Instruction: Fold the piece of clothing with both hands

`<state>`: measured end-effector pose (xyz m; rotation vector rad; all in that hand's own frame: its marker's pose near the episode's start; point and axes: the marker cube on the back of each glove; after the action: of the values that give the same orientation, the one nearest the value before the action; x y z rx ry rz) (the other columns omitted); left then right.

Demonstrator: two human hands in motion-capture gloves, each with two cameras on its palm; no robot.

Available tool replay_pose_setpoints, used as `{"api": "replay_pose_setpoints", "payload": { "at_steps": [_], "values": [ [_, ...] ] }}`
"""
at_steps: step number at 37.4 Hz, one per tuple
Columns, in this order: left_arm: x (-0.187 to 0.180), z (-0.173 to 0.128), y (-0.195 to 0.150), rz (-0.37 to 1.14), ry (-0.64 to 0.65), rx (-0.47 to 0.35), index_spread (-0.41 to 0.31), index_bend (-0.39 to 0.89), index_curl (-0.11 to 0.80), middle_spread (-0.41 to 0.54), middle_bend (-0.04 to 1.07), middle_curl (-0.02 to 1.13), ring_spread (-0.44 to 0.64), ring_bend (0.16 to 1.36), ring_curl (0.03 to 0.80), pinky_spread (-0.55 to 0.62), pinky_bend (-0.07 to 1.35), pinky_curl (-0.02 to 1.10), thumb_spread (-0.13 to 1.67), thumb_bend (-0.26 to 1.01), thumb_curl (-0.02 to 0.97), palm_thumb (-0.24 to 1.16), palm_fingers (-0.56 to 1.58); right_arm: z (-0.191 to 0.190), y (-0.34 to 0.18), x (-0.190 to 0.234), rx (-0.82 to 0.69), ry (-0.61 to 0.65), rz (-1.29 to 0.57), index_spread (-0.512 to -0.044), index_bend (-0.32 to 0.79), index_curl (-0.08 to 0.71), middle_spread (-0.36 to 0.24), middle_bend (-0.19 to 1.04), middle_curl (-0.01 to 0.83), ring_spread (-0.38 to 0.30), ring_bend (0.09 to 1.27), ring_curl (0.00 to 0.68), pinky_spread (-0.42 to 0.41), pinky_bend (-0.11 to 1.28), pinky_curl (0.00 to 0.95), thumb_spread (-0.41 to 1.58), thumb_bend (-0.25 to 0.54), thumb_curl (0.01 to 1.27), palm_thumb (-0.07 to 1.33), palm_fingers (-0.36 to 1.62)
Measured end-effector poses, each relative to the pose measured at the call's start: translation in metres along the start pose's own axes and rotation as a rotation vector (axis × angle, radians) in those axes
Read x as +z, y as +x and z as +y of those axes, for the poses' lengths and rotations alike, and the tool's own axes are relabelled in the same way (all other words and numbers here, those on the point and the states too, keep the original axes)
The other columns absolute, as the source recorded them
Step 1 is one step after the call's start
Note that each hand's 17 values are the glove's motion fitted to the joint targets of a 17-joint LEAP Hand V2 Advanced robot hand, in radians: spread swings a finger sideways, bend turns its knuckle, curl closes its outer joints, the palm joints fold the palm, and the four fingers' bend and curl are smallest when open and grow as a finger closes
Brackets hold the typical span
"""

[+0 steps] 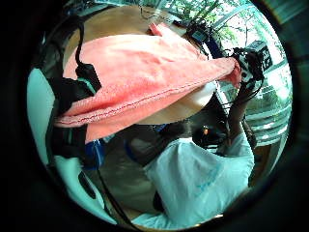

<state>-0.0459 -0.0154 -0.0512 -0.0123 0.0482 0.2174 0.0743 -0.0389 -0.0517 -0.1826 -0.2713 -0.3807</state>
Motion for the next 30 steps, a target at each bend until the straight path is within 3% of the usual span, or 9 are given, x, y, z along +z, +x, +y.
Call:
{"api": "replay_pose_setpoints", "payload": {
  "at_steps": [5, 10, 14, 22, 26, 30],
  "values": [
    [0.007, -0.055, -0.023, 0.049, -0.141, -0.016, -0.348, 0.18, 0.407, -0.38, 0.43, 0.5, -0.41, 0.86, 0.468, -0.41, 0.8, 0.51, 1.14, 0.1, 0.392, 0.8, 1.42, -0.067, 0.021, -0.007, 0.027, -0.06, -0.026, -0.284, 0.15, 0.368, -0.239, 0.49, 0.508, -0.232, 0.85, 0.502, -0.306, 0.75, 0.48, 1.31, 0.21, 0.35, 0.99, 1.41],
    [0.034, -0.12, -0.049, 0.065, -0.225, -0.072, -0.351, 0.2, 0.428, -0.383, 0.46, 0.51, -0.4, 0.89, 0.487, -0.41, 0.84, 0.54, 1.16, 0.09, 0.385, 0.82, 1.4, -0.138, 0.05, 0.008, 0.129, -0.034, 0.031, -0.283, 0.17, 0.381, -0.234, 0.57, 0.542, -0.223, 0.89, 0.528, -0.29, 0.8, 0.511, 1.36, 0.21, 0.34, 0.99, 1.38],
    [0.061, -0.153, -0.059, 0.063, -0.287, -0.102, -0.354, 0.21, 0.446, -0.381, 0.48, 0.52, -0.4, 0.91, 0.498, -0.41, 0.86, 0.55, 1.18, 0.08, 0.378, 0.84, 1.38, -0.174, 0.069, 0.026, 0.183, -0.001, 0.104, -0.284, 0.19, 0.396, -0.231, 0.61, 0.564, -0.219, 0.92, 0.549, -0.268, 0.84, 0.536, 1.39, 0.206, 0.33, 0.98, 1.37],
    [0.12, -0.193, -0.064, 0.057, -0.365, -0.138, -0.356, 0.22, 0.474, -0.381, 0.5, 0.53, -0.39, 0.93, 0.508, -0.41, 0.89, 0.57, 1.2, 0.07, 0.366, 0.86, 1.36, -0.215, 0.092, 0.066, 0.224, -0.008, 0.262, -0.283, 0.28, 0.446, -0.218, 0.72, 0.616, -0.211, 0.95, 0.584, -0.235, 0.87, 0.576, 1.46, 0.161, 0.3, 0.89, 1.36],
    [0.126, -0.195, -0.064, 0.04, -0.352, -0.144, -0.357, 0.23, 0.485, -0.381, 0.51, 0.54, -0.39, 0.94, 0.512, -0.41, 0.9, 0.58, 1.2, 0.05, 0.36, 0.87, 1.35, -0.195, 0.074, 0.061, 0.278, -0.088, 0.311, -0.274, 0.37, 0.478, -0.216, 0.75, 0.635, -0.208, 0.94, 0.598, -0.222, 0.88, 0.593, 1.48, 0.154, 0.29, 0.87, 1.35],
    [0.123, -0.194, -0.066, 0.0, -0.277, -0.184, -0.354, 0.23, 0.495, -0.379, 0.52, 0.54, -0.38, 0.94, 0.513, -0.41, 0.89, 0.58, 1.21, 0.05, 0.357, 0.88, 1.34, -0.189, 0.071, 0.053, 0.318, -0.031, 0.353, -0.261, 0.45, 0.505, -0.213, 0.77, 0.649, -0.207, 0.94, 0.612, -0.212, 0.87, 0.601, 1.5, 0.151, 0.29, 0.86, 1.33]
  ]
}}
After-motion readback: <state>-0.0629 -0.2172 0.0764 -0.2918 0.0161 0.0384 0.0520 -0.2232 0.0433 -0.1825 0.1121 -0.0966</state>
